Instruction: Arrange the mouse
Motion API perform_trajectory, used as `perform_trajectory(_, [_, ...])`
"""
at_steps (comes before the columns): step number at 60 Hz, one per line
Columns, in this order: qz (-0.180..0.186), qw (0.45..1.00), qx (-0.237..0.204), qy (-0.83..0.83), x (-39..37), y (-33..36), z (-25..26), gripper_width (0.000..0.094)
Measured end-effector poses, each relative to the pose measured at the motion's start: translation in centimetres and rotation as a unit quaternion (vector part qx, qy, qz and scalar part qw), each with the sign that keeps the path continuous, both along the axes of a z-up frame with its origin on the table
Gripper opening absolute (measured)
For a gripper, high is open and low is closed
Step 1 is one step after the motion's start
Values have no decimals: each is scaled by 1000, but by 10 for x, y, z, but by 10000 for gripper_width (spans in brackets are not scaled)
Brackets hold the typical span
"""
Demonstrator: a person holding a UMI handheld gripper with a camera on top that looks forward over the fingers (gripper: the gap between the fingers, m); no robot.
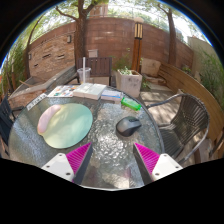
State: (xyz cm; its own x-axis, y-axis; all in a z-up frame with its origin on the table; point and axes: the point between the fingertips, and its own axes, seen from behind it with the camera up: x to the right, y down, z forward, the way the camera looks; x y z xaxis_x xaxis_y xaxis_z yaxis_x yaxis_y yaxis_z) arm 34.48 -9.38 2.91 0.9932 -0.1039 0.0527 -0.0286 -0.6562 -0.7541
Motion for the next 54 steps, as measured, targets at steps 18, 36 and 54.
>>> perform_trajectory(18, [-21, 998, 6, 55, 44, 89, -38, 847])
perform_trajectory(36, [-54, 998, -1, 15, 61, 141, -46, 531])
perform_trajectory(54, [-52, 999, 1, 1, 67, 137, -36, 348])
